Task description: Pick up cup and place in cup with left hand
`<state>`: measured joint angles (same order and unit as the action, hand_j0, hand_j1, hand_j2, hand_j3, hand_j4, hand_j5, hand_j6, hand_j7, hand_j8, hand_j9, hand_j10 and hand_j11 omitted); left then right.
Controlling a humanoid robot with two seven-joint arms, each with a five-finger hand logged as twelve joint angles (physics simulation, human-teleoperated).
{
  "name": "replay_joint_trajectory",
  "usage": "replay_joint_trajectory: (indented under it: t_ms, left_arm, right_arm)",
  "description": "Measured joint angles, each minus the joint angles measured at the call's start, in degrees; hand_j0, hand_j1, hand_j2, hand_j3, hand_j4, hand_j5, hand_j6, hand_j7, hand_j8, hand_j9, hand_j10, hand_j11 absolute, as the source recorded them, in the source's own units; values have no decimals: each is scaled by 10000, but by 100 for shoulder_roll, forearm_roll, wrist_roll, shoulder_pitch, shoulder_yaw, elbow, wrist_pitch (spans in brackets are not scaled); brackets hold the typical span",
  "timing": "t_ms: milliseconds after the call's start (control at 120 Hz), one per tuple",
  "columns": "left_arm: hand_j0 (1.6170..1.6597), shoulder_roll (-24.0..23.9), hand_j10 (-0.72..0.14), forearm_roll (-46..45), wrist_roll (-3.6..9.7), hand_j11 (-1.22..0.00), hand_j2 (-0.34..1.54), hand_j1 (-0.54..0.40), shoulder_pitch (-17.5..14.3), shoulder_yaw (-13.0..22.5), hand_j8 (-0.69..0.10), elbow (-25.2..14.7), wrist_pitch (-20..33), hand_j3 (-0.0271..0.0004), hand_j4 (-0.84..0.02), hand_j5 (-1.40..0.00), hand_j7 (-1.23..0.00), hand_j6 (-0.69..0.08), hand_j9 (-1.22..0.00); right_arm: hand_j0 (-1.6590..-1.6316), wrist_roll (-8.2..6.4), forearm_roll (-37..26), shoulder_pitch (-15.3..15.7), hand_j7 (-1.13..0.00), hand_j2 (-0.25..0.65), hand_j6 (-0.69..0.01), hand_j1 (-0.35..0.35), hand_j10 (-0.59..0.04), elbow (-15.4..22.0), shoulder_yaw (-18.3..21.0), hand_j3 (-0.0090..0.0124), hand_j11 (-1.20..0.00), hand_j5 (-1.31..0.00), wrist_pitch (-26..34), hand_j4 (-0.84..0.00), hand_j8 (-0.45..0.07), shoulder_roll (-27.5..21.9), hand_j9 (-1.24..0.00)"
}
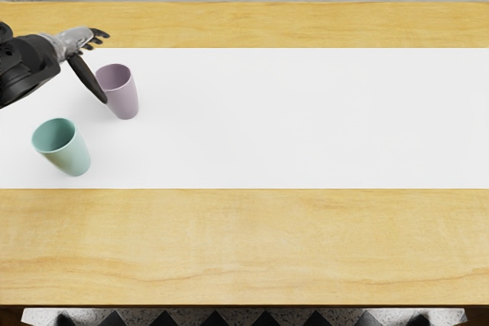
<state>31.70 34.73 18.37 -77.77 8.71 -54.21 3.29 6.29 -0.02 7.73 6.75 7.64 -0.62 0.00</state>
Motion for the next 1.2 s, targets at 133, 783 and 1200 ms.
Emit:
replay_joint_trajectory:
  t_ms: [133, 783, 1200]
  left_arm:
    - [16580, -42, -1782, 26, -43, -2283, 369, 1397, 43, 52, -1794, -55, 9, 0, -1786, -2287, -2286, -1797, -2284]
    - [16573, -93, -4184, 84, -75, -5525, 1086, -1365, 91, 178, -3900, -66, 22, 0, -3998, -5494, -5514, -3371, -5523]
    - [16552, 127, -4778, 0, -82, -6601, 1374, -1347, -29, 140, -3550, -188, 9, 0, -3700, -6647, -6622, -2962, -6584]
  right_arm:
    - [-16581, 1, 1, 0, -218, -33, -172, -3289, -170, 1, 0, 0, -219, -219, 0, -171, -171, 0, -219]
    - [-16581, 0, 1, 0, -218, -33, -172, -3289, -170, 0, 0, 0, -219, -219, 0, -171, -171, 0, -219]
    - [-16581, 0, 1, 0, -218, -33, -174, -3290, -171, -1, 0, 0, -219, -219, 0, -172, -172, 0, -219]
